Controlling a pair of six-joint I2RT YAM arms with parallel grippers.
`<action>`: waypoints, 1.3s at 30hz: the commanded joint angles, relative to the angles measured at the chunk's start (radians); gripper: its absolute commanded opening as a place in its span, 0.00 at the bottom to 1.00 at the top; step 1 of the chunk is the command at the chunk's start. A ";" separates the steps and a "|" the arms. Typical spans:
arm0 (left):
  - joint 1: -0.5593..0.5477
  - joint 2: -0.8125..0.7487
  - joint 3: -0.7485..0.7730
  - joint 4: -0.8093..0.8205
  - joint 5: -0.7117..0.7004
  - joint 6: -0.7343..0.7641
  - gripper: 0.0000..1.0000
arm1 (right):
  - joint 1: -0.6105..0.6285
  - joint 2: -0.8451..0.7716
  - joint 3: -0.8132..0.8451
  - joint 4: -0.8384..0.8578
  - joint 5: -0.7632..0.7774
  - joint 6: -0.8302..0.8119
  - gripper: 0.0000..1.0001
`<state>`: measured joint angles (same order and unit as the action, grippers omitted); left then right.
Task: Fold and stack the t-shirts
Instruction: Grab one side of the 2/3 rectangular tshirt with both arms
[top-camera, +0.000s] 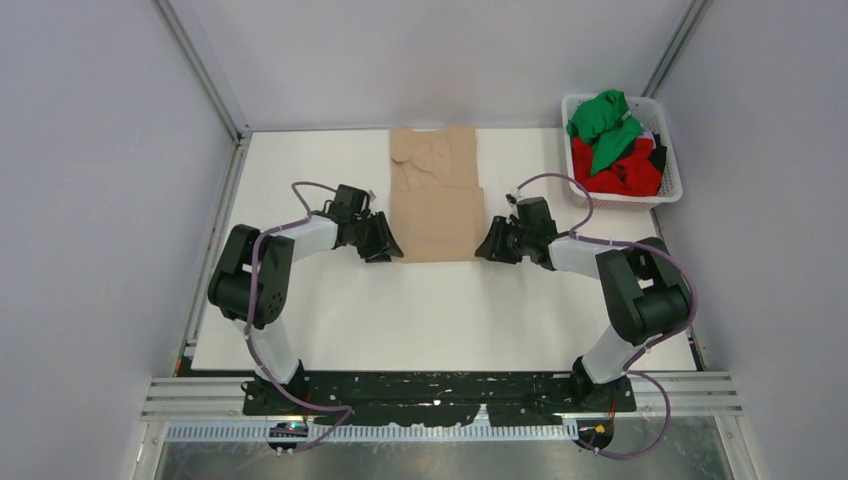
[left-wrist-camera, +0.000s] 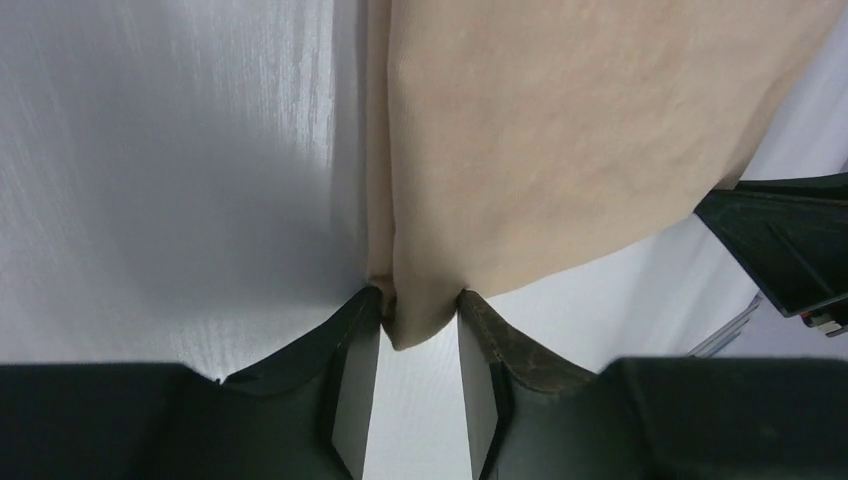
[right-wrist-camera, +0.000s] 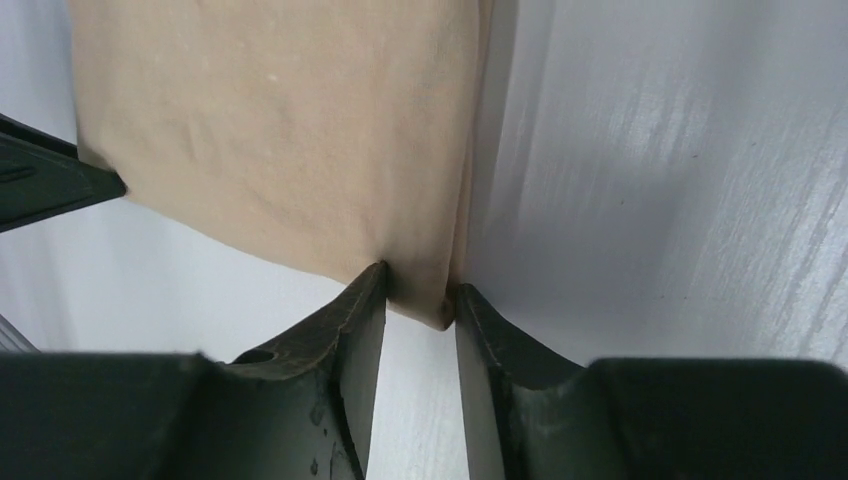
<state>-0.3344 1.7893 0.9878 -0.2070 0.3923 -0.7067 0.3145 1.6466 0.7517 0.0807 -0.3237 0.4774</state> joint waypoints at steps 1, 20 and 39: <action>-0.010 0.065 0.057 -0.024 -0.025 0.024 0.29 | 0.008 0.036 0.000 0.040 0.015 -0.003 0.35; -0.092 -0.193 -0.294 0.024 -0.080 0.005 0.00 | 0.031 -0.130 -0.194 -0.037 -0.101 -0.019 0.05; -0.292 -1.144 -0.529 -0.234 -0.174 -0.134 0.00 | 0.223 -0.841 -0.194 -0.503 -0.090 0.030 0.05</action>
<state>-0.6365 0.6819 0.4042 -0.4309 0.2752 -0.8505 0.5884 0.7895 0.4530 -0.3927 -0.4004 0.5476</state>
